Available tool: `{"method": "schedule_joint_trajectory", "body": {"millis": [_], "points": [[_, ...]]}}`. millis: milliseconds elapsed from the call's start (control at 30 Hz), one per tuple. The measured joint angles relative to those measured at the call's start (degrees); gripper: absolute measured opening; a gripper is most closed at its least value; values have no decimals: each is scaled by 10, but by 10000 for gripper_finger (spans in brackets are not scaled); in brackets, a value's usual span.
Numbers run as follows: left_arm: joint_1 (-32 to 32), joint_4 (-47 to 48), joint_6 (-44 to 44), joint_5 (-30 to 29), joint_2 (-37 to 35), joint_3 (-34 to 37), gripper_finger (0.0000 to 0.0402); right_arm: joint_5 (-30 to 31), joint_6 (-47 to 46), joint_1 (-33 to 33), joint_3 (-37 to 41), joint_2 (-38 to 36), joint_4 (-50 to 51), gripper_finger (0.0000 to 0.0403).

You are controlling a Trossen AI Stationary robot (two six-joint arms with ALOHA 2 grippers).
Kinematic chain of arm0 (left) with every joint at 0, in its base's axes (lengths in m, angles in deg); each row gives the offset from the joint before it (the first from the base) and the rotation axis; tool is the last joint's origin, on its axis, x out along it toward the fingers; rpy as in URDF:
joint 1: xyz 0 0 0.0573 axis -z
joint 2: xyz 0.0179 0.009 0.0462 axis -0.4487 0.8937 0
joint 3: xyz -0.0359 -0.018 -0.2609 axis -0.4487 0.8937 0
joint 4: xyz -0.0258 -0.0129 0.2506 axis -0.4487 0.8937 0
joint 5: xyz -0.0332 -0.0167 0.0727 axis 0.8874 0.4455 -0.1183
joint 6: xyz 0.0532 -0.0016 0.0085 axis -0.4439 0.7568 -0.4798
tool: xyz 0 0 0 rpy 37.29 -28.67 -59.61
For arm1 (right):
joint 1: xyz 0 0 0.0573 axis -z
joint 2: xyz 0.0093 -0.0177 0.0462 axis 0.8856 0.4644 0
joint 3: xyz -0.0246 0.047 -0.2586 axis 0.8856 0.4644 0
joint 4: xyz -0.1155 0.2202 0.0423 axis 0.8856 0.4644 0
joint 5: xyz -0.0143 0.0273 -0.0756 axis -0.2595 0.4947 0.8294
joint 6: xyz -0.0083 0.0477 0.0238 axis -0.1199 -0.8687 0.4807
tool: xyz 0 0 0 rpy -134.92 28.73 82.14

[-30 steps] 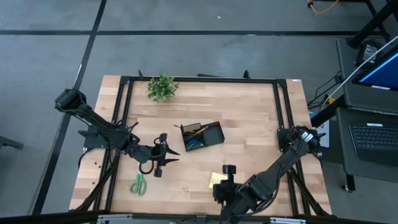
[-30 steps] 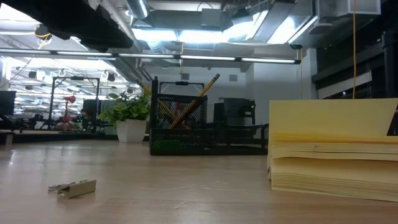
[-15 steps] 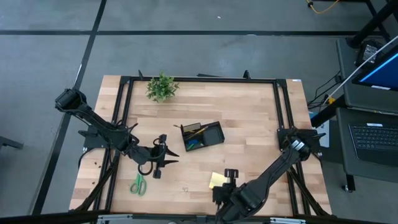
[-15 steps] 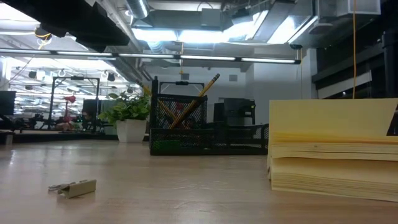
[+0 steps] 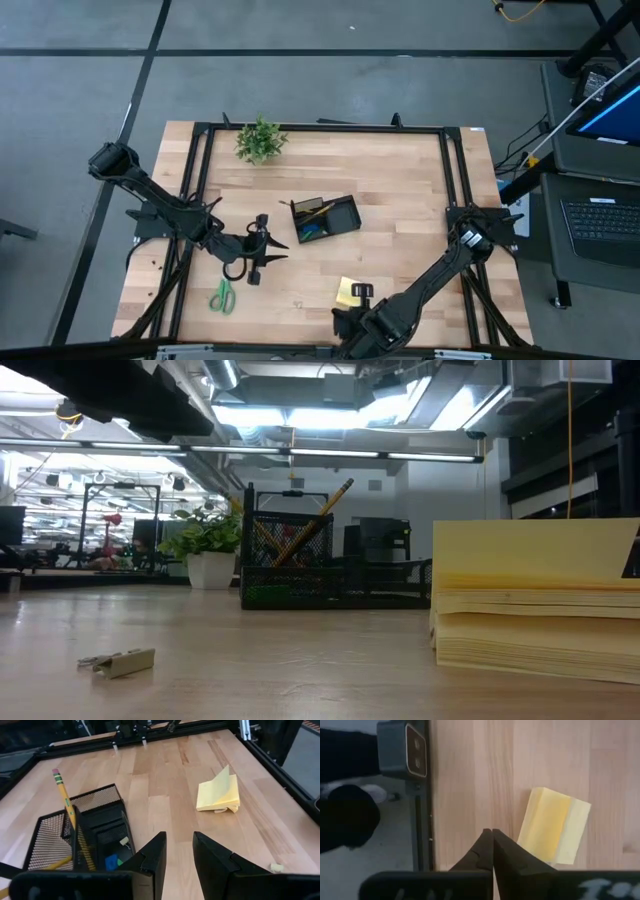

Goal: Pick and place office supplies into organizer
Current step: Put the yellow sticky notes into the black desk organizer

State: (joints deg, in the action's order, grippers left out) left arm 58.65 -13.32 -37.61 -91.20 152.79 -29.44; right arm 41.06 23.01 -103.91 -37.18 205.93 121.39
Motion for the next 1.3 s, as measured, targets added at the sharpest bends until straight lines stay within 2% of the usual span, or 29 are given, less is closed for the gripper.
{"method": "schedule_joint_trajectory", "body": {"millis": [300, 567, 767, 1067, 1300], "points": [[0, 0, 0, -5, 0, 0, 90, 50, -33, -17, -12, 0, 5, 4], [0, 0, -2, -5, 0, 0, 90, 65, -7, -18, -46, 3, 55, 2], [0, 3, -2, -10, 0, 0, 90, 64, -21, -18, -23, 5, 84, 5], [0, 3, -2, -37, 0, 0, 90, 65, -17, -18, -13, 5, 68, 49], [0, 3, -2, -60, 0, 0, 90, 65, 11, -15, -13, 16, 27, 118]]}}
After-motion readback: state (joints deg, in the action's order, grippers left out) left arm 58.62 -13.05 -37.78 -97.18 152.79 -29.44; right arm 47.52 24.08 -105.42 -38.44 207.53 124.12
